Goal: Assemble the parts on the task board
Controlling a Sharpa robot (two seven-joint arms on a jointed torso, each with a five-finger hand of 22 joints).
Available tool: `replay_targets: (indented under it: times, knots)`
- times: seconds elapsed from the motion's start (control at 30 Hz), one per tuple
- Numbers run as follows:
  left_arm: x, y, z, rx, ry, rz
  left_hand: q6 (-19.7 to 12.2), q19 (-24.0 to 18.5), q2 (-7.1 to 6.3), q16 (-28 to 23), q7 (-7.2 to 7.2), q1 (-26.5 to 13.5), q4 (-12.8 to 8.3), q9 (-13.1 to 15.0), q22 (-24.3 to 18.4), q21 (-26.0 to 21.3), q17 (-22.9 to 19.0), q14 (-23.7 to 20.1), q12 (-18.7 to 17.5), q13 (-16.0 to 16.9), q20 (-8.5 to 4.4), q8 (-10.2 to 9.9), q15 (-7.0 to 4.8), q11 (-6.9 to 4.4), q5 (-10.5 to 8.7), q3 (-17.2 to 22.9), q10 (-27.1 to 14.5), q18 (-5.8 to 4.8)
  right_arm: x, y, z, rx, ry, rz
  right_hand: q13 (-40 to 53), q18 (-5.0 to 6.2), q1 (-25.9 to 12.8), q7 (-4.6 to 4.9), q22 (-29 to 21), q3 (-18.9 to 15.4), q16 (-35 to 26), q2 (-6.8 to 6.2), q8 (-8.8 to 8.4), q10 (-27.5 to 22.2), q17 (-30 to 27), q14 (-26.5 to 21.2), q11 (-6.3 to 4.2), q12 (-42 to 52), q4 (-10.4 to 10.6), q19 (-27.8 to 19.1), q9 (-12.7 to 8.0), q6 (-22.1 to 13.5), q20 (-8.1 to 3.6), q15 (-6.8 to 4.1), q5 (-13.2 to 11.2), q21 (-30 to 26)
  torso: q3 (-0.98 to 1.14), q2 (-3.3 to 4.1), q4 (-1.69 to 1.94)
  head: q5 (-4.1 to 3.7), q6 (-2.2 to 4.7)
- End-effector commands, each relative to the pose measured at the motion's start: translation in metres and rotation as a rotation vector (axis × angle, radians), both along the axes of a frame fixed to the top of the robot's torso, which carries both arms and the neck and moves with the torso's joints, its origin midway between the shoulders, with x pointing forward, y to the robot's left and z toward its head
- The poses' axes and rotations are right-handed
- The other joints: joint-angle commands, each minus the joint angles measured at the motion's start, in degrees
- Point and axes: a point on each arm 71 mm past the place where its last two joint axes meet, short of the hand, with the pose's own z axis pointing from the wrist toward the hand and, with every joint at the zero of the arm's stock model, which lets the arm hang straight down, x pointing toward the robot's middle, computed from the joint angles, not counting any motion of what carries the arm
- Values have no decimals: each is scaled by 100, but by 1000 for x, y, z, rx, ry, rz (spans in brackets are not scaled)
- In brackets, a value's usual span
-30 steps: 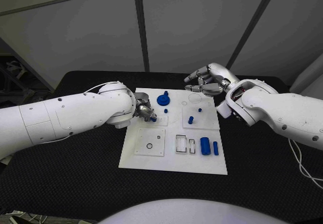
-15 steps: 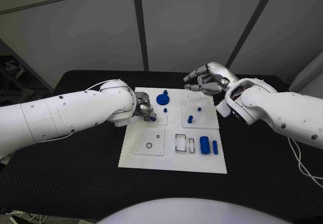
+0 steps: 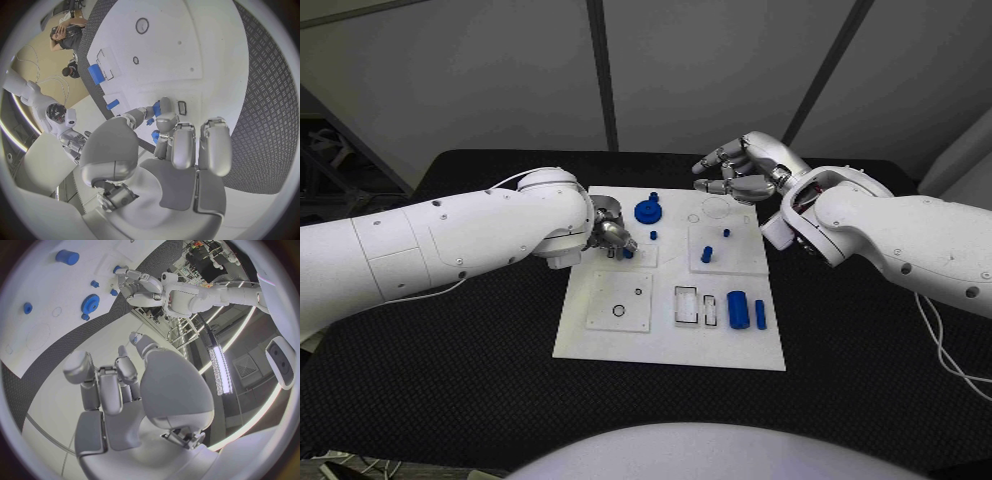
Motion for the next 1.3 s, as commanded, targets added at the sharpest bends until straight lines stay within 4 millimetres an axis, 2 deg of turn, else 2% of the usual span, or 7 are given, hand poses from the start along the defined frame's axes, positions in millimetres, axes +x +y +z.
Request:
replay_targets:
  times: [0.03,0.23,0.43,0.5,0.53,0.67,1.3]
  knots:
    - [-2,1,-5,26,38,-2,44,200,113,-25,0,42,-597,-10,334,26,5,253,37,12,-42,0,-38,-132,22,554,185,-155,0,1,1,-3,-1,7,1,108,-40,-4,-2,-7,-33,-11,16,23,172,295,-25,-14,38,4,5,51,-16,-29,19,-39,2,1,0,-10,-2]
    - [-1,0,-5,28,44,-5,67,203,158,-25,-9,17,-550,-29,344,27,6,254,55,32,-45,-5,-40,-137,13,400,197,-157,0,0,1,-4,1,7,1,108,-40,-4,-2,-7,-33,-11,16,23,172,295,-25,-14,38,4,5,51,-16,-29,19,-39,0,1,8,-24,-14]
    - [0,0,-5,27,44,-1,103,209,301,-25,-17,-52,-395,-75,364,32,10,255,77,62,-48,-31,-43,-140,13,146,200,-160,-1,0,1,-4,1,7,0,107,-44,-5,0,-8,-36,-12,17,23,167,294,-26,-15,43,7,6,50,-17,-30,34,-39,0,-3,5,-28,-15]
    - [0,0,-5,27,44,0,119,211,362,-24,-29,-87,-314,-100,373,33,13,257,86,69,-47,-47,-43,-148,-371,14,201,-162,-1,0,1,-4,1,7,0,107,-44,-5,0,-8,-36,-12,17,23,167,294,-26,-15,43,7,6,50,-17,-30,34,-39,0,-2,3,-31,-14]
    - [0,0,-5,27,43,0,124,214,378,-25,-30,-92,-290,-110,379,36,13,257,91,75,-49,-54,-44,-147,-504,-31,201,-162,-1,0,1,-4,1,7,0,107,-44,-5,0,-8,-36,-12,17,23,167,294,-26,-15,43,7,6,50,-17,-30,34,-39,0,-1,1,-32,-13]
    - [1,0,-5,26,41,4,150,218,415,-26,-27,-159,-170,-145,392,38,12,257,112,98,-49,-76,-44,-142,-670,-179,202,-164,-1,-1,1,-5,2,6,0,107,-44,-5,0,-8,-36,-12,17,23,167,294,-26,-15,43,7,6,50,-17,-30,34,-39,-2,-1,7,-41,-9]
    - [2,1,-5,25,37,11,226,232,401,-28,-38,-332,226,-245,433,44,15,258,165,159,-55,-129,-50,-149,-697,-844,200,-169,-1,-2,1,-6,3,5,-6,108,-59,-4,-6,-16,-37,-16,18,20,166,295,-26,-19,55,6,6,49,-18,-30,45,-43,-5,-3,4,-55,5]
